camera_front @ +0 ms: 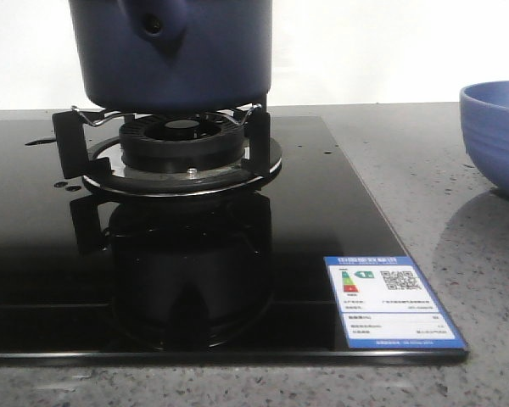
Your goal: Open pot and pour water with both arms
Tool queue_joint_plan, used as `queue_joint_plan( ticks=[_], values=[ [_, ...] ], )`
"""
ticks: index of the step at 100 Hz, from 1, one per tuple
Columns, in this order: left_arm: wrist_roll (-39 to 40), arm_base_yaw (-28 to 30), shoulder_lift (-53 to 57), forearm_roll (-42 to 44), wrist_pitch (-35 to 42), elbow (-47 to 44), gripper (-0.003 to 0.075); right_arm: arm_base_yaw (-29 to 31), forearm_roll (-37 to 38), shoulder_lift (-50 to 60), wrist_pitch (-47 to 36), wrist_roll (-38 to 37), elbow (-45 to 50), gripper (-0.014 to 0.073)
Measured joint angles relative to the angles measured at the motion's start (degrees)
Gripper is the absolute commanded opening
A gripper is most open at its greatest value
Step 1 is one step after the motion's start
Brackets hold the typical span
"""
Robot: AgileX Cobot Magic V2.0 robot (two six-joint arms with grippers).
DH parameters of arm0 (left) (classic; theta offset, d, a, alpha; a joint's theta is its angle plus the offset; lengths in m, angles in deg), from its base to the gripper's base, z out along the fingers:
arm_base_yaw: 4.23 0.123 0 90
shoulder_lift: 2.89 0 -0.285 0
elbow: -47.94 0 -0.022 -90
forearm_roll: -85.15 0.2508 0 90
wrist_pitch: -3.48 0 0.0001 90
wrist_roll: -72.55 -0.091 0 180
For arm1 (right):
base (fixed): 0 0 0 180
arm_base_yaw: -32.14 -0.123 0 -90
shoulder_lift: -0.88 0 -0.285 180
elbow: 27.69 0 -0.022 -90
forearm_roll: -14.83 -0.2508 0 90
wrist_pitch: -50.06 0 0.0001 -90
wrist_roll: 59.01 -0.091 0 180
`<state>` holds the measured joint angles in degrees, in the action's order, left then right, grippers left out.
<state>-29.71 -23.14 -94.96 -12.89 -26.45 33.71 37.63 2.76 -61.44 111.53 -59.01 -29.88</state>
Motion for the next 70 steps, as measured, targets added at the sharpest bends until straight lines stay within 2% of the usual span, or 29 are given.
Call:
queue_joint_plan(
  ticks=[17,70],
  values=[
    [-1.35,0.00,-0.14,-2.42,0.11,0.00,0.0506,0.00,-0.27,0.00,0.00,0.00,0.00,-0.0063],
    [-2.73,-0.23,3.29,-3.37,3.40,2.72,0.0492,0.00,-0.54,0.00,-0.38,1.72,1.35,-0.0063]
  ],
)
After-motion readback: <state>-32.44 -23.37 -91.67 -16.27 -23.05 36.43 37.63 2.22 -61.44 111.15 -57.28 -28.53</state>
